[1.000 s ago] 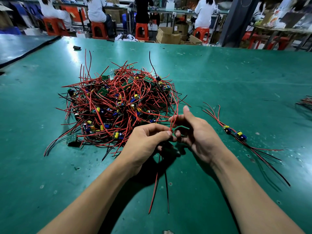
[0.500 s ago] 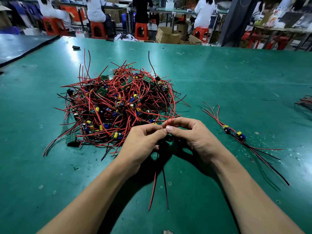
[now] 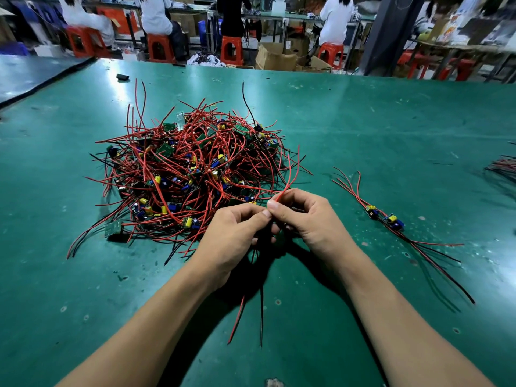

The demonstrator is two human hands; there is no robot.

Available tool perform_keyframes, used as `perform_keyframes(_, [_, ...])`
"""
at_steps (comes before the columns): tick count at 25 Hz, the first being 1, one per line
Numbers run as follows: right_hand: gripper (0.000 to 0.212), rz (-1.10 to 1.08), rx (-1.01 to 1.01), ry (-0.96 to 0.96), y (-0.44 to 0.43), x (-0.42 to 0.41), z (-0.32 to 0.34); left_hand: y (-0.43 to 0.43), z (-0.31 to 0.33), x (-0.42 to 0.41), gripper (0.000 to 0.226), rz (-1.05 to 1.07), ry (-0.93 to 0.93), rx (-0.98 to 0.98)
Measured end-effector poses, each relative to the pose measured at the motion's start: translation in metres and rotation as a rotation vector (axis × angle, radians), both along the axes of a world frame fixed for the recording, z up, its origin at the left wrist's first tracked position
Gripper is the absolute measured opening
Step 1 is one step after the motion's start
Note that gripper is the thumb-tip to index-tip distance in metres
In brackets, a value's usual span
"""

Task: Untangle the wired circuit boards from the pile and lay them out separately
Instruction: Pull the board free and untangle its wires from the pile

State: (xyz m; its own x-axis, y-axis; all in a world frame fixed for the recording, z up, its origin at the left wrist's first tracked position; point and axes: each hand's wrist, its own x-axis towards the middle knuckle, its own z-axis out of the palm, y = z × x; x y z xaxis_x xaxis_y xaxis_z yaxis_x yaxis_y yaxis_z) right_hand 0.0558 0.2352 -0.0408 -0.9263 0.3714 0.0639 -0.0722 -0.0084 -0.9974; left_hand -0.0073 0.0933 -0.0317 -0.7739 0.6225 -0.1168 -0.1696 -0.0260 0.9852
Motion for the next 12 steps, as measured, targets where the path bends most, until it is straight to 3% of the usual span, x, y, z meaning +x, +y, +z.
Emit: perform_keyframes(12, [0.025, -0.341, 0.102, -0.008, -0.002, -0.021, -0.008, 0.01, 0.001, 0.002, 0.017, 0.086, -0.015, 0.003])
